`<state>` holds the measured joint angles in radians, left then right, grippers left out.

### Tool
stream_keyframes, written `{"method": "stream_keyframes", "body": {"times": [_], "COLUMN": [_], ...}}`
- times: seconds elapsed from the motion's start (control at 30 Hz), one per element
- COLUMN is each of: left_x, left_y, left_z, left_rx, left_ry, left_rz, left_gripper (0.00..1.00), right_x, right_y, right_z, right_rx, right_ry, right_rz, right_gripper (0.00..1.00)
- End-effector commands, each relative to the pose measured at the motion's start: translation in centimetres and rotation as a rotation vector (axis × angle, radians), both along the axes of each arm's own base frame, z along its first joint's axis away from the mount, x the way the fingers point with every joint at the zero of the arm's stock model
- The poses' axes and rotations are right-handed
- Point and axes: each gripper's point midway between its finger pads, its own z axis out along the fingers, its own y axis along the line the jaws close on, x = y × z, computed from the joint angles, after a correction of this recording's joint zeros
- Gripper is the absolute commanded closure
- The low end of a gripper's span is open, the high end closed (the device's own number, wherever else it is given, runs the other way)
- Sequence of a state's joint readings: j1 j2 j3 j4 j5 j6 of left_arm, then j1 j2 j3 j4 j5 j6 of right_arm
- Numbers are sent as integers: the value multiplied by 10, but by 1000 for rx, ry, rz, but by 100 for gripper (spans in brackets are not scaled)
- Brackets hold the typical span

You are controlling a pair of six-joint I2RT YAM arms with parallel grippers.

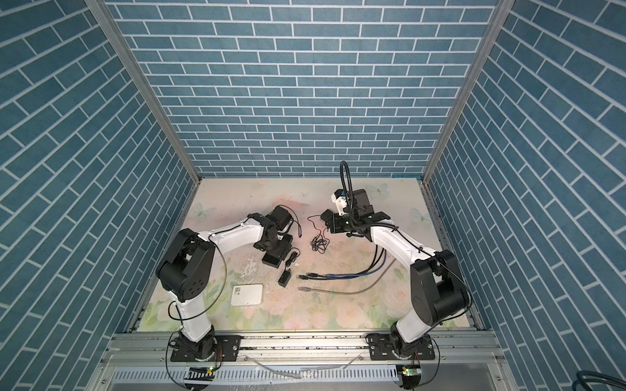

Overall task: Insert the plug into the switch port
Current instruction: 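Move the left gripper back over the black switch while the right holds the plug, then grasp the black switch with the left gripper and lift it toward the right gripper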

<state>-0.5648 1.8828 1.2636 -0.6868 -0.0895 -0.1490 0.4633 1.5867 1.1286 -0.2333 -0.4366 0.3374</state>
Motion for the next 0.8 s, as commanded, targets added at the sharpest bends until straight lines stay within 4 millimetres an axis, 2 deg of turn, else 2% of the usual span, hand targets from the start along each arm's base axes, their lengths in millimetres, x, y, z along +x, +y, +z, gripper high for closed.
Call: {"method": "stream_keyframes", "body": {"times": [0.0,0.27,0.57,0.67,0.77], "left_x": [5,15,18,22,30], "left_y": [2,3,4,3,-1], "left_z": [-2,-10,-23,-15,8], "left_rx": [4,-24,-9,-20,-74], "left_ry": [9,21,40,6,-80], "left_rz": [13,28,30,33,40], "left_gripper": [16,25,51,58,64], "right_x": [3,4,2,5,9], "right_y": [3,3,4,6,9], "right_z": [4,1,0,0,5], "right_rx": [23,22,42,57,90], "right_ry": [24,33,48,54,53], "right_rz": [-10,-11,-24,-41,-55], "right_gripper": [100,100,100,100,100]}}
